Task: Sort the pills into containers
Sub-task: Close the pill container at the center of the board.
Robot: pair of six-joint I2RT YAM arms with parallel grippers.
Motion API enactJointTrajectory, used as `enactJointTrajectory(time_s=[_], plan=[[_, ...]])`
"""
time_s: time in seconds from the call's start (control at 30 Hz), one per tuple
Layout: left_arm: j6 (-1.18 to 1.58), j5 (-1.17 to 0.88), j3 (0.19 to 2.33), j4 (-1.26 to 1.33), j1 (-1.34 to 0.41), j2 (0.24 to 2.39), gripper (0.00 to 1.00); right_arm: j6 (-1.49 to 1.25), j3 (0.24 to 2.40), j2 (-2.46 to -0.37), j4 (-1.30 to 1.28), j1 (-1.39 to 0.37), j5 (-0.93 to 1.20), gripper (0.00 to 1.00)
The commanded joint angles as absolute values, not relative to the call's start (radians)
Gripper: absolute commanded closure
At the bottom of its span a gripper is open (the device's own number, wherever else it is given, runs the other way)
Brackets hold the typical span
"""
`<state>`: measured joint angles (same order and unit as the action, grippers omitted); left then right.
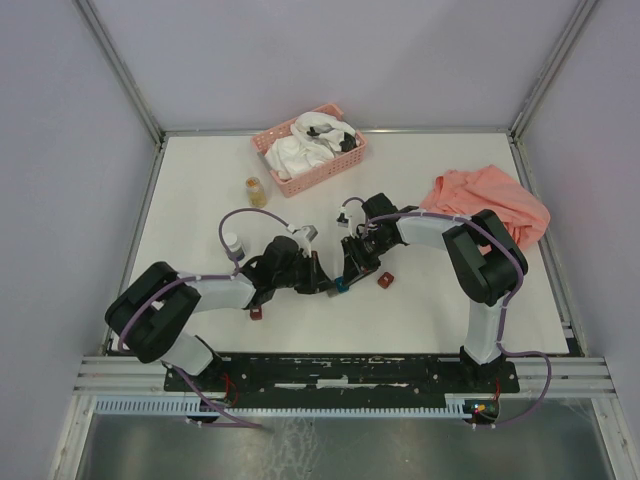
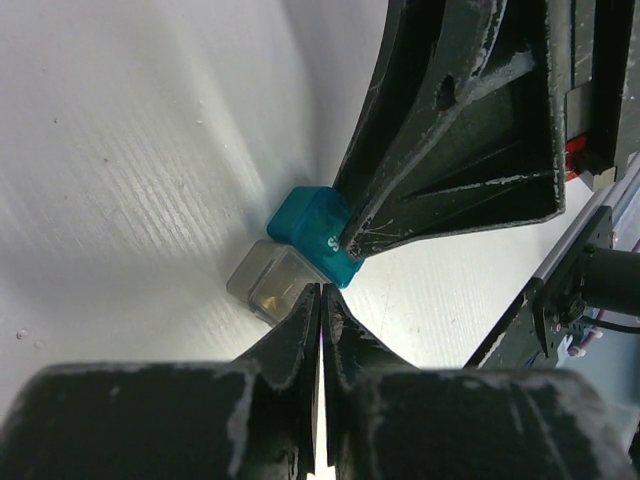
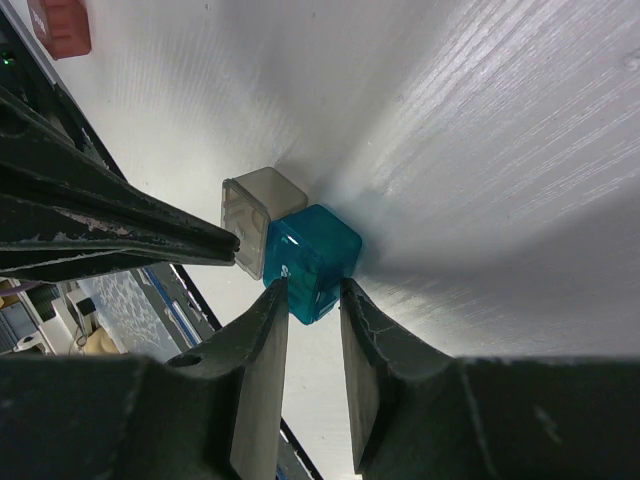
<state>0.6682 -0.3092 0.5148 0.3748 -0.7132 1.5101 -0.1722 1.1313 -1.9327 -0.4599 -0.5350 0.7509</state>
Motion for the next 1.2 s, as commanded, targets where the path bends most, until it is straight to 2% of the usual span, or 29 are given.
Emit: enactJointTrajectory(time_s=[0.0, 0.4, 0.73, 0.87, 1.17], plan=[[0.659, -0.260, 0.569, 0.311, -0.728, 1.428, 0.93, -0.171, 1.156, -1.948, -0.455, -0.541, 0.718, 0.66], [0.646, -0.206, 0.596, 0.221, -0.748, 1.343, 0.97, -0.169, 1.158, -1.953, -0.458, -0.540, 0.717, 0.66], [0.684, -0.202, 0.571, 0.207, -0.755, 1.639, 0.97, -0.167, 1.159, -1.950, -0.462, -0.541, 0.715, 0.66], [0.675, -0.149, 0.591, 0.156, -0.759, 1.550, 0.97, -0.167, 1.160, -1.944, -0.462, -0.539, 0.713, 0.66], [0.633, -0.185, 0.604, 0.162, -0.768, 1.287, 0.96, -0.156, 1.166, -1.932, -0.464, -0.540, 0.741, 0.63]])
